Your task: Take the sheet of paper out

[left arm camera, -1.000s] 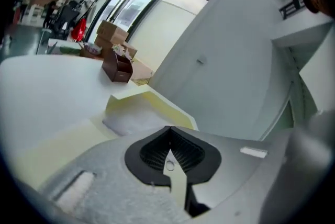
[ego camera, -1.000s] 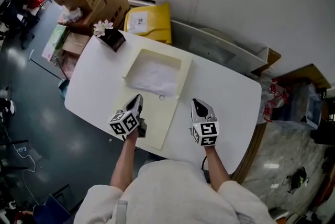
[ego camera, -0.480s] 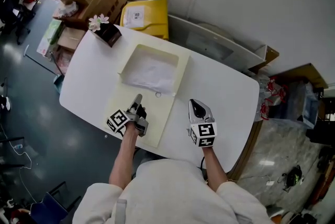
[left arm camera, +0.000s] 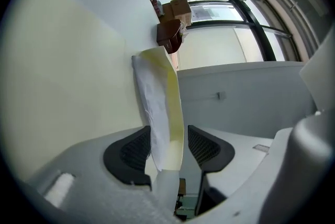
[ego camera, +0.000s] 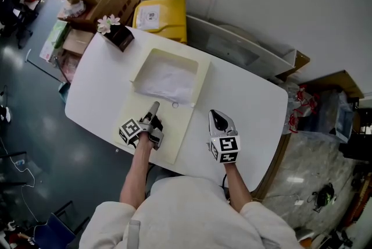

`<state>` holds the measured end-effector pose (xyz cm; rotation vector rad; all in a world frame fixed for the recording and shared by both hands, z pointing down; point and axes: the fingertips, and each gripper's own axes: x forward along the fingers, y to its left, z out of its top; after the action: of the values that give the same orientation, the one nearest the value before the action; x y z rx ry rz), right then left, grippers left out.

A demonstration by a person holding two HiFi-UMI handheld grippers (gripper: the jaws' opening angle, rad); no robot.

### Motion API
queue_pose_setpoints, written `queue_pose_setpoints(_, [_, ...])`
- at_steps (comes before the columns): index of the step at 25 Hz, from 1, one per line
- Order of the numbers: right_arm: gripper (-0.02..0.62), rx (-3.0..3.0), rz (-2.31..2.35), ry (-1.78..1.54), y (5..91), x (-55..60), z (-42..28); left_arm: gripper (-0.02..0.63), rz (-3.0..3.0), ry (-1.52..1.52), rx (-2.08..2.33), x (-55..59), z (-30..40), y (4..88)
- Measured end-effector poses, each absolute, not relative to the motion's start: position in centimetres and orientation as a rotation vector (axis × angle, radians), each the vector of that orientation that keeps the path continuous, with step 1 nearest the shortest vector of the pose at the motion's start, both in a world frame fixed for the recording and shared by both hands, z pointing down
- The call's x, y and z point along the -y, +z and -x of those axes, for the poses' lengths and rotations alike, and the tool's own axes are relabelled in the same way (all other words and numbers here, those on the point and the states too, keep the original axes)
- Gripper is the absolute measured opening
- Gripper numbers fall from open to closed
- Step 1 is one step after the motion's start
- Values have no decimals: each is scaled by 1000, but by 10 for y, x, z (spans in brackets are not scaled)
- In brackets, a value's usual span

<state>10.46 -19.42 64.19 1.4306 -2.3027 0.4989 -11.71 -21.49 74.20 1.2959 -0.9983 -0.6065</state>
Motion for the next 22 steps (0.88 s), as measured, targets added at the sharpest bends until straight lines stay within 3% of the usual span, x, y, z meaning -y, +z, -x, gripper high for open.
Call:
queue_pose_setpoints(7, [2, 2290, -1439, 507, 644, 198, -110, 304, -1277, -607, 983, 225, 109, 748])
queue_pose_setpoints(22, [2, 2294, -1430, 524, 649, 199, -112, 304, -1265, -549, 1010, 254, 96, 766])
